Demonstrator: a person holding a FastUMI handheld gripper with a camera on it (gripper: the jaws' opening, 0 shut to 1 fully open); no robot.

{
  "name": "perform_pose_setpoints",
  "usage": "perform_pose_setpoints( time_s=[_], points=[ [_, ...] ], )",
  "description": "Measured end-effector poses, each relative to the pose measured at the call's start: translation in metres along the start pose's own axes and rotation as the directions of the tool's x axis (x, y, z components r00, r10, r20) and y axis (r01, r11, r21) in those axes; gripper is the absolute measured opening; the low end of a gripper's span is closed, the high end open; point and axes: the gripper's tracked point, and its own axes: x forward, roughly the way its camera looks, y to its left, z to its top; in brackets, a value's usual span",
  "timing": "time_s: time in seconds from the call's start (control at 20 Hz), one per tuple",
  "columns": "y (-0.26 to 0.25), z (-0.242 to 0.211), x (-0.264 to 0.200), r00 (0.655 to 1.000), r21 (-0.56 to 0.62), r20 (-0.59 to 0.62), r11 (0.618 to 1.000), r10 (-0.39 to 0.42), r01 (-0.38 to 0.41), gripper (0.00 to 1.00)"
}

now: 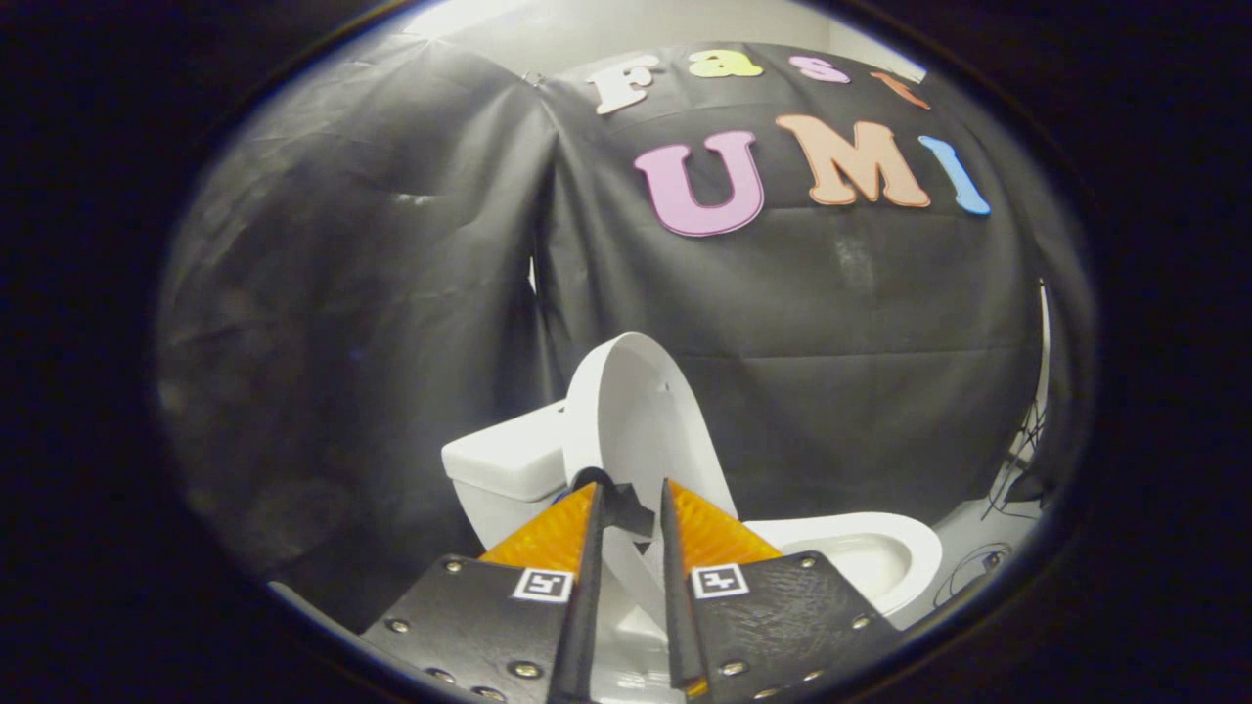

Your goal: Open the toilet lid.

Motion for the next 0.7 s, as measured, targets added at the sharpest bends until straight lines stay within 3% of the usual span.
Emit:
perform_pose_setpoints(
  time_s=[0.05, 0.35, 0.7],
  points=[
    [-0.005, -0.001, -0.001, 1.000, -0.007, -0.006, 1.000, -0.003, 0.003, 0.35],
    [-0.044, 0.005, -0.021, 0.999, -0.029, -0.017, 0.999, -0.032, 0.032, 0.89],
    [-0.096, 0.012, -0.041, 0.995, -0.009, -0.014, 0.995, -0.101, 0.101, 0.95]
  ],
)
